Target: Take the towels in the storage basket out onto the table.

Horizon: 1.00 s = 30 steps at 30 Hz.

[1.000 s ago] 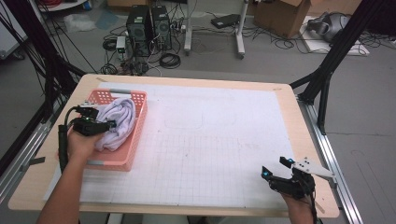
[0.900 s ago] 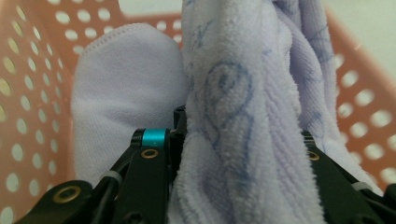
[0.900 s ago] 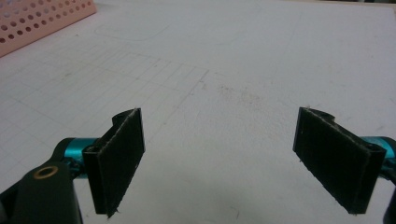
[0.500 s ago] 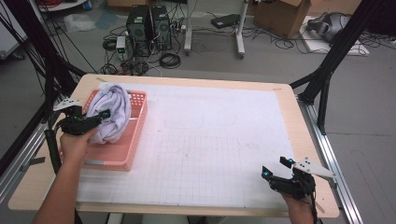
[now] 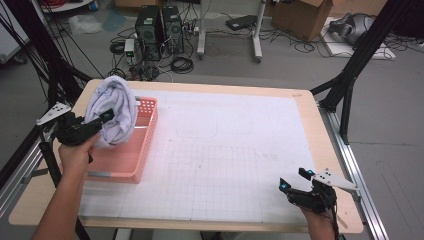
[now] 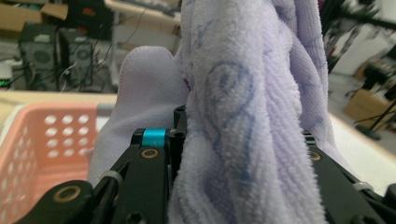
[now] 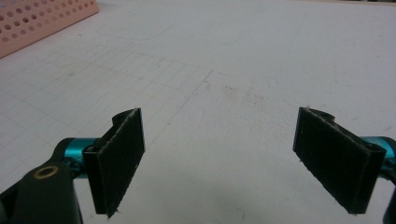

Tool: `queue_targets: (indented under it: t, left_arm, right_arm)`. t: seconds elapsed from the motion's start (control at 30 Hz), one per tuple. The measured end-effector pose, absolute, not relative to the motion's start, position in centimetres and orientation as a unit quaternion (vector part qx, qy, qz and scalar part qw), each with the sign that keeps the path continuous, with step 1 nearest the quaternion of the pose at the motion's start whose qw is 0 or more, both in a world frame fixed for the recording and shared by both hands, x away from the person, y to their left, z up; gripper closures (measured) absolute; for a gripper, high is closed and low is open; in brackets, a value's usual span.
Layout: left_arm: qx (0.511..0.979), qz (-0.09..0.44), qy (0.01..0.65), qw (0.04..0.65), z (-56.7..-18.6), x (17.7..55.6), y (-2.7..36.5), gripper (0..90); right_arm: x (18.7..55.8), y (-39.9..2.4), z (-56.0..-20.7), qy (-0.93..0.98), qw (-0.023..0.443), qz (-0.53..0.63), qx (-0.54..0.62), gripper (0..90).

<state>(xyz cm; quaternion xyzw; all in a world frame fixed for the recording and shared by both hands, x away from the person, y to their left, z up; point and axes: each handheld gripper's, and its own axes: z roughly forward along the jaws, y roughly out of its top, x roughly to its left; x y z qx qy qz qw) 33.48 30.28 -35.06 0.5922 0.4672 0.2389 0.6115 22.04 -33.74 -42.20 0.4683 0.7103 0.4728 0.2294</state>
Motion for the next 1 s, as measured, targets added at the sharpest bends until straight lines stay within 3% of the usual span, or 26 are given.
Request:
queue_targets:
  t: [0.5,1.0]
  left_arm:
    - [0.597,0.250,0.394,0.653,-31.8,32.9,28.6,65.5]
    - [0.625,0.212,0.295,0.691,-29.9,32.9,25.3,65.3]
  right_arm:
    - [22.0,-33.7,-42.2,0.711,0.229,0.473,0.468,15.5]
    - [22.0,-33.7,-42.2,0.709,0.229,0.474,0.469,15.4]
